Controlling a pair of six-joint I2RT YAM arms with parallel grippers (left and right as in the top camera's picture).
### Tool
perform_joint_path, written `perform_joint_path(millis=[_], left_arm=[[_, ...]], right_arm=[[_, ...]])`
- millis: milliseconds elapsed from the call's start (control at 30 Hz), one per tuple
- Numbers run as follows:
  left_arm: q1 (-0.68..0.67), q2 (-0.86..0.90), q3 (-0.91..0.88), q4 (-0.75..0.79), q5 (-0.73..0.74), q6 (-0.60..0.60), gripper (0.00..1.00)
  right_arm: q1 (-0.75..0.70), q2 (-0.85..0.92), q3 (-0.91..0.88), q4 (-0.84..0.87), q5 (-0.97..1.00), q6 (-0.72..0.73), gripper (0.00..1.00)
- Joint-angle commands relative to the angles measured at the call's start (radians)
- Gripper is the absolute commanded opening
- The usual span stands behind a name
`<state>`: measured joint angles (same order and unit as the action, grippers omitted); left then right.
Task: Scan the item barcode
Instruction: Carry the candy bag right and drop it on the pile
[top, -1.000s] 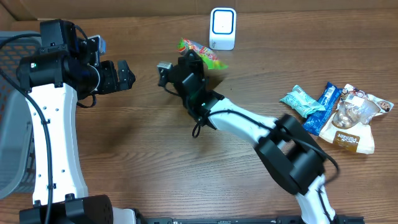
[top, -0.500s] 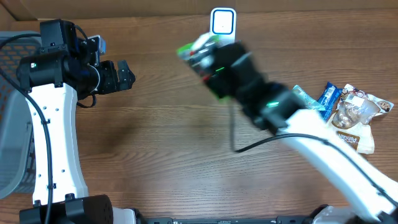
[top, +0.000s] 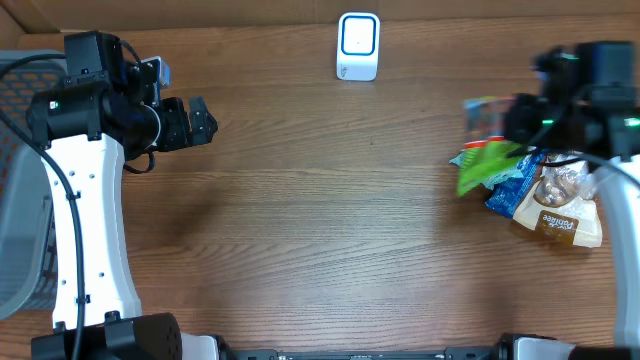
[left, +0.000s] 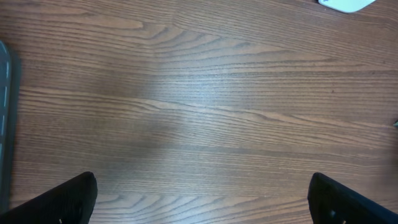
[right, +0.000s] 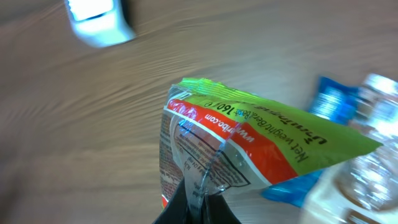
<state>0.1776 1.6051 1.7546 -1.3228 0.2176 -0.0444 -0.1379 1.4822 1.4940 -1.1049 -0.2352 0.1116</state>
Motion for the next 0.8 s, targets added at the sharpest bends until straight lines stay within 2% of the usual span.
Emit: perform_joint_path(millis=[0, 167, 233, 300, 367, 433, 600, 767], left_arm=[[-0.002, -0.003, -0.005, 0.000, 0.011, 0.023, 1.00], [-0.002, -0.003, -0.005, 0.000, 0.011, 0.023, 1.00], [-0.002, -0.003, -0.005, 0.000, 0.011, 0.023, 1.00], [-0.002, -0.003, -0.005, 0.000, 0.011, 0.023, 1.00], [-0.002, -0.003, -0.005, 0.000, 0.011, 0.023, 1.00], [-0.002, -0.003, -0.005, 0.000, 0.011, 0.023, 1.00], [-0.002, -0.003, -0.005, 0.000, 0.011, 0.023, 1.00], [-0.002, -0.003, -0.005, 0.000, 0.011, 0.022, 0.99]], right_arm=[[-0.114, 0.050, -0.038, 0.011, -0.043, 0.019, 0.04], [-0.269, 0.122, -0.074, 0.072, -0.119, 0.020, 0.04], [-0.306, 0.147, -0.074, 0.076, -0.125, 0.020, 0.08], [-0.332, 0.163, -0.074, 0.079, -0.151, 0.020, 0.28], [-0.349, 0.169, -0.074, 0.079, -0.171, 0.020, 0.58], [-0.356, 0.169, -0.074, 0.079, -0.171, 0.020, 0.66], [-0.356, 0.163, -0.072, 0.077, -0.200, 0.020, 0.66], [-0.351, 0.118, -0.028, 0.065, -0.346, 0.019, 0.63]])
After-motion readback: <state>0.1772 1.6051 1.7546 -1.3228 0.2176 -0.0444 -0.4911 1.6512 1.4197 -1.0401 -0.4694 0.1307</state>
